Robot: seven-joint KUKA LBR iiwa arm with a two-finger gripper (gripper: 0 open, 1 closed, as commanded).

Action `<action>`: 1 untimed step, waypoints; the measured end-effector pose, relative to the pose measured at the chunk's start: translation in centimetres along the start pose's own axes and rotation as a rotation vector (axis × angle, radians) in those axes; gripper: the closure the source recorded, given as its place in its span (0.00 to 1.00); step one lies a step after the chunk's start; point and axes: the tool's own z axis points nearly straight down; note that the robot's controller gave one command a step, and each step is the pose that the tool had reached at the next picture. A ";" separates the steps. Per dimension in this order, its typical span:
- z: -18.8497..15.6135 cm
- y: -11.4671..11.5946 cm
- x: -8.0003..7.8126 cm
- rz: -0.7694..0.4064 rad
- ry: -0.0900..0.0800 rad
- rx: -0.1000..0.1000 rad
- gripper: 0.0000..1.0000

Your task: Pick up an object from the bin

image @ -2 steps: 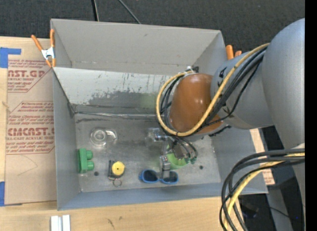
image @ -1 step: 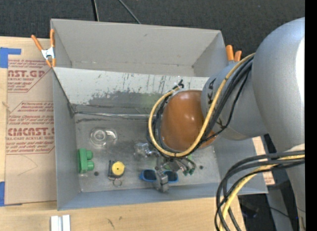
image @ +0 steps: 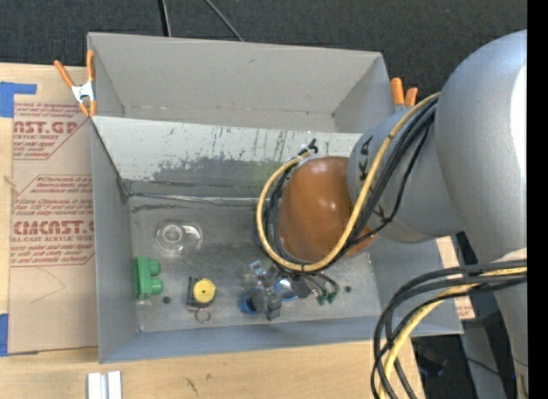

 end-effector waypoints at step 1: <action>0.0 -3.2 -1.2 0.270 0.001 0.000 1.00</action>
Offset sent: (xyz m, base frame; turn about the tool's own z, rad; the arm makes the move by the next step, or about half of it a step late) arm 0.0227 -0.0252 -0.0001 0.2685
